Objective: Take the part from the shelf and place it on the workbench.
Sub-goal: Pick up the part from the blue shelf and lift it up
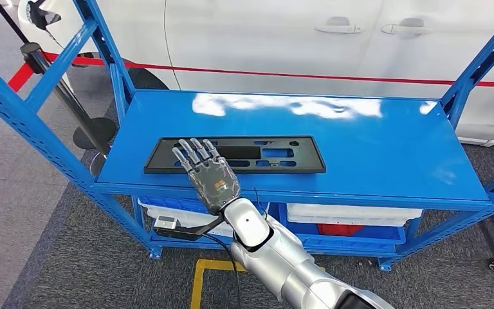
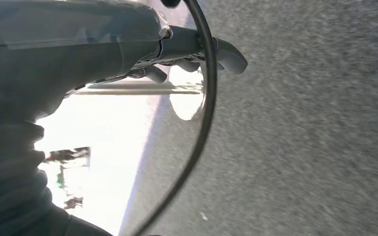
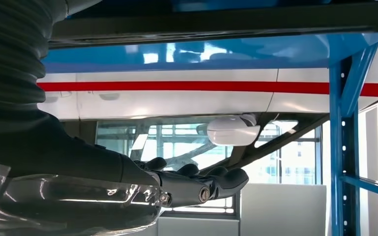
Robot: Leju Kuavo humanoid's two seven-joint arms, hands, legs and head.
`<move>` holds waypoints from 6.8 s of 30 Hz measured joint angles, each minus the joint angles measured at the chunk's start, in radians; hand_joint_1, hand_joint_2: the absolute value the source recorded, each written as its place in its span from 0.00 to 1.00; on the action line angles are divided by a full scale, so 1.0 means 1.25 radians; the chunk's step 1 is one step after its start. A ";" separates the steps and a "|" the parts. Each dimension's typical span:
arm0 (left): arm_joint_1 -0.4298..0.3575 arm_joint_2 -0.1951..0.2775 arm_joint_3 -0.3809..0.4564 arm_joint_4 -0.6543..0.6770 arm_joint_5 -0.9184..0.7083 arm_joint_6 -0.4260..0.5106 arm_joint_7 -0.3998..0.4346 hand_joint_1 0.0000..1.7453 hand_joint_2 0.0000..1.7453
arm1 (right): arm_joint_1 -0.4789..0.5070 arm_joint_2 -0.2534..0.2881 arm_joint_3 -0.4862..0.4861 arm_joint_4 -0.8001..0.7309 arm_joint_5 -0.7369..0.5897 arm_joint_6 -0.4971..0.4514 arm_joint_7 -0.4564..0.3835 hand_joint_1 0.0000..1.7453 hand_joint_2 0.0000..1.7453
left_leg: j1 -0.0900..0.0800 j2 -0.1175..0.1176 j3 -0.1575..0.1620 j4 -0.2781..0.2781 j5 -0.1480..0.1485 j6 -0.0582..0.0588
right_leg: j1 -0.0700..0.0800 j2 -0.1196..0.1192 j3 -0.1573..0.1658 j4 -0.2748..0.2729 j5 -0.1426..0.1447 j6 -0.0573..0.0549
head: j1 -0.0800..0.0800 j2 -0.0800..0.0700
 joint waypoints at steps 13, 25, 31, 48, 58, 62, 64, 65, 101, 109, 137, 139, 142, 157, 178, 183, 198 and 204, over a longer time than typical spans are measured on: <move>0.000 -0.006 0.033 0.009 0.011 0.018 -0.036 0.00 1.00 | -0.037 -0.017 0.000 0.010 0.053 0.011 0.066 0.00 1.00 | 0.000 0.000 0.000 0.000 0.000 0.000 | 0.000 0.000 0.000 0.000 0.000 0.000 | 0.000 0.000; -0.001 -0.023 0.046 0.011 -0.003 0.027 -0.050 0.00 1.00 | -0.118 -0.088 -0.029 0.128 0.143 0.052 0.209 0.00 1.00 | -0.001 0.000 0.002 0.000 0.000 0.000 | -0.001 0.000 0.001 -0.001 0.000 0.000 | 0.000 0.000; -0.001 -0.032 0.053 0.011 -0.010 0.036 -0.062 0.00 1.00 | -0.119 -0.124 -0.074 0.179 0.133 0.048 0.221 0.00 1.00 | -0.001 0.000 0.002 0.000 0.000 0.000 | -0.001 0.000 0.002 -0.001 0.000 0.000 | 0.000 0.000; 0.000 -0.055 0.080 0.012 -0.025 0.057 -0.066 0.00 1.00 | -0.097 -0.073 -0.161 0.142 0.038 -0.040 0.053 0.00 1.00 | 0.000 0.000 0.004 0.000 -0.001 0.001 | 0.000 0.000 0.004 0.000 0.000 0.000 | 0.000 0.000; 0.002 -0.074 0.119 0.012 -0.003 0.076 -0.068 0.00 1.00 | -0.011 -0.058 -0.147 -0.127 -0.206 0.005 -0.164 0.00 1.00 | 0.000 0.000 0.003 0.000 -0.001 0.001 | 0.000 0.000 0.004 -0.001 -0.001 0.001 | 0.000 0.000; 0.005 -0.080 0.141 0.013 -0.002 0.081 -0.069 0.00 1.00 | 0.046 -0.078 -0.041 -0.324 -0.242 0.070 -0.134 0.00 1.00 | 0.000 0.000 0.003 0.000 -0.002 0.001 | 0.000 0.000 0.004 -0.001 -0.002 0.001 | 0.000 0.000; 0.006 -0.082 0.149 0.013 -0.006 0.082 -0.069 0.00 1.00 | 0.061 -0.086 0.005 -0.369 -0.241 0.076 -0.122 0.00 1.00 | 0.000 0.000 0.003 0.000 -0.003 0.001 | 0.000 0.000 0.004 -0.001 -0.002 0.001 | 0.000 0.000; 0.006 -0.082 0.152 0.013 -0.008 0.082 -0.069 0.00 1.00 | 0.066 -0.088 0.023 -0.379 -0.241 0.076 -0.119 0.00 1.00 | 0.000 0.000 0.003 0.000 -0.003 0.001 | 0.000 0.000 0.004 -0.001 -0.002 0.001 | 0.000 0.000; 0.004 -0.083 0.166 0.014 -0.114 0.044 -0.070 0.00 1.00 | -0.021 -0.055 0.100 0.114 0.052 0.043 0.138 0.00 1.00 | 0.000 0.000 0.004 0.000 -0.002 0.001 | 0.000 0.000 0.004 -0.001 -0.002 0.001 | 0.000 0.000; 0.003 -0.083 0.167 0.014 -0.121 0.043 -0.069 0.00 1.00 | -0.026 -0.075 0.063 0.196 0.060 0.038 0.150 0.00 1.00 | 0.000 0.000 0.004 0.000 -0.003 0.001 | 0.000 0.000 0.004 -0.001 -0.002 0.001 | 0.000 0.000; 0.003 -0.083 0.212 0.014 -0.146 0.045 -0.084 0.00 1.00 | -0.026 -0.084 -0.082 0.136 0.081 0.024 0.085 0.00 1.00 | 0.000 0.000 0.003 0.000 -0.003 0.001 | 0.000 0.000 0.004 -0.001 -0.002 0.001 | 0.000 0.000; 0.003 -0.083 0.215 0.014 -0.146 0.045 -0.085 0.00 1.00 | -0.025 -0.083 -0.082 0.127 0.085 0.035 0.085 0.00 1.00 | 0.000 0.000 0.003 0.000 -0.002 0.001 | 0.000 0.000 0.004 -0.001 -0.002 0.001 | 0.000 0.000; 0.003 -0.083 0.220 0.014 -0.147 0.045 -0.085 0.00 1.00 | -0.024 -0.083 -0.082 0.124 0.089 0.042 0.085 0.00 1.00 | 0.000 0.000 0.004 0.000 -0.002 0.001 | 0.000 0.000 0.004 -0.001 -0.002 0.001 | 0.000 0.000; 0.003 -0.083 0.232 0.014 -0.153 0.045 -0.085 0.00 1.00 | -0.023 -0.080 -0.082 0.123 0.085 0.044 0.069 0.00 1.00 | 0.000 0.000 0.004 0.000 -0.002 0.001 | 0.000 0.000 0.004 0.000 -0.002 0.001 | 0.000 0.000; 0.004 -0.083 0.251 0.014 -0.156 0.047 -0.085 0.00 1.00 | -0.036 -0.054 -0.070 0.083 0.082 0.080 0.049 0.00 1.00 | 0.000 0.000 0.003 0.000 -0.003 0.001 | 0.000 0.000 0.004 -0.001 -0.002 0.001 | 0.000 0.000; 0.004 -0.083 0.253 0.014 -0.164 0.045 -0.086 0.00 1.00 | -0.033 -0.054 -0.056 0.084 0.095 0.078 0.064 0.00 1.00 | 0.000 0.000 0.003 0.000 -0.003 0.001 | 0.000 0.000 0.004 -0.001 -0.002 0.001 | 0.000 0.000; 0.003 -0.083 0.253 0.014 -0.184 0.041 -0.091 0.00 1.00 | -0.032 -0.054 -0.012 0.123 0.186 0.077 0.142 0.00 1.00 | 0.000 0.000 0.003 0.000 -0.003 0.001 | 0.000 0.000 0.004 -0.001 -0.002 0.001 | 0.000 0.000; 0.003 -0.083 0.254 0.014 -0.189 0.040 -0.094 0.00 1.00 | -0.037 -0.054 -0.006 0.143 0.189 0.088 0.175 0.00 1.00 | 0.000 0.000 0.003 0.000 -0.003 0.001 | 0.000 0.000 0.004 -0.001 -0.002 0.001 | 0.000 0.000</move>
